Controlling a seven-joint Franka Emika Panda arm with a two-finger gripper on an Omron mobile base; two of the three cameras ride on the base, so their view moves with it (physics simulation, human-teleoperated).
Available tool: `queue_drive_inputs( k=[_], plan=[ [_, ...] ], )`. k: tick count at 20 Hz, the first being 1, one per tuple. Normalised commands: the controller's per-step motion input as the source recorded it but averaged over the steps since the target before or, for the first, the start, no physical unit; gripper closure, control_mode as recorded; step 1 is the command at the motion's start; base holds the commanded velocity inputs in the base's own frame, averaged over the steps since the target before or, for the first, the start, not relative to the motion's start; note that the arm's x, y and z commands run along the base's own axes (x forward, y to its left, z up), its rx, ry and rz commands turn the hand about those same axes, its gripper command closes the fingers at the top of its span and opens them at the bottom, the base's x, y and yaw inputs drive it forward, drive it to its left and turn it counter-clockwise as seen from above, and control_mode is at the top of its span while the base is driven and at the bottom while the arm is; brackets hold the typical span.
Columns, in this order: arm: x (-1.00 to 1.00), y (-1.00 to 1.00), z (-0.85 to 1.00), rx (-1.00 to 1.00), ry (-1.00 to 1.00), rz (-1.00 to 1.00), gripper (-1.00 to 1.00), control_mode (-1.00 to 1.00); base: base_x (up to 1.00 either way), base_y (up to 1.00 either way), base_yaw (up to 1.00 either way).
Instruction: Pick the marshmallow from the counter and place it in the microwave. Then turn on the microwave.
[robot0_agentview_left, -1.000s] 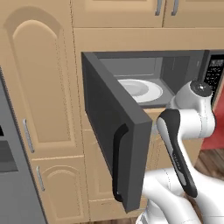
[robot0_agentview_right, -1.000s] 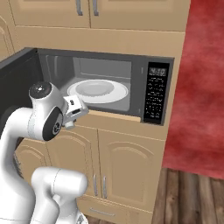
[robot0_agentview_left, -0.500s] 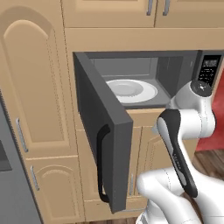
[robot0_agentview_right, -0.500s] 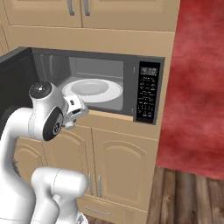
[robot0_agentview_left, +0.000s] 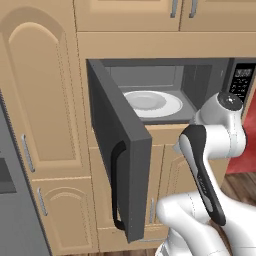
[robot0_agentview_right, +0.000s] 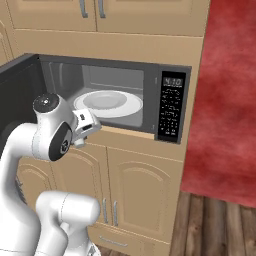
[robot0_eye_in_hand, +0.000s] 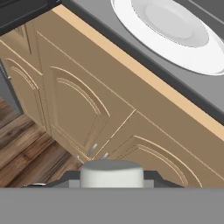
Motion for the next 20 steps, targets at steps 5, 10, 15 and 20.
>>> queue_drive_inputs(
  k=[5,10,15,20],
  plan=[
    [0.00,0.00,0.00,0.00,0.00,0.00,1.00,1.00,0.03,0.00,0.01],
    [0.00,0.00,0.00,0.00,0.00,0.00,1.00,1.00,0.00,0.00,0.00],
    [0.00,0.00,0.00,0.00,0.00,0.00,1.00,1.00,0.00,0.00,0.00],
    [0.00,-0.01,0.00,0.00,0.00,0.00,1.00,-1.00,0.00,0.00,0.00]
  ],
)
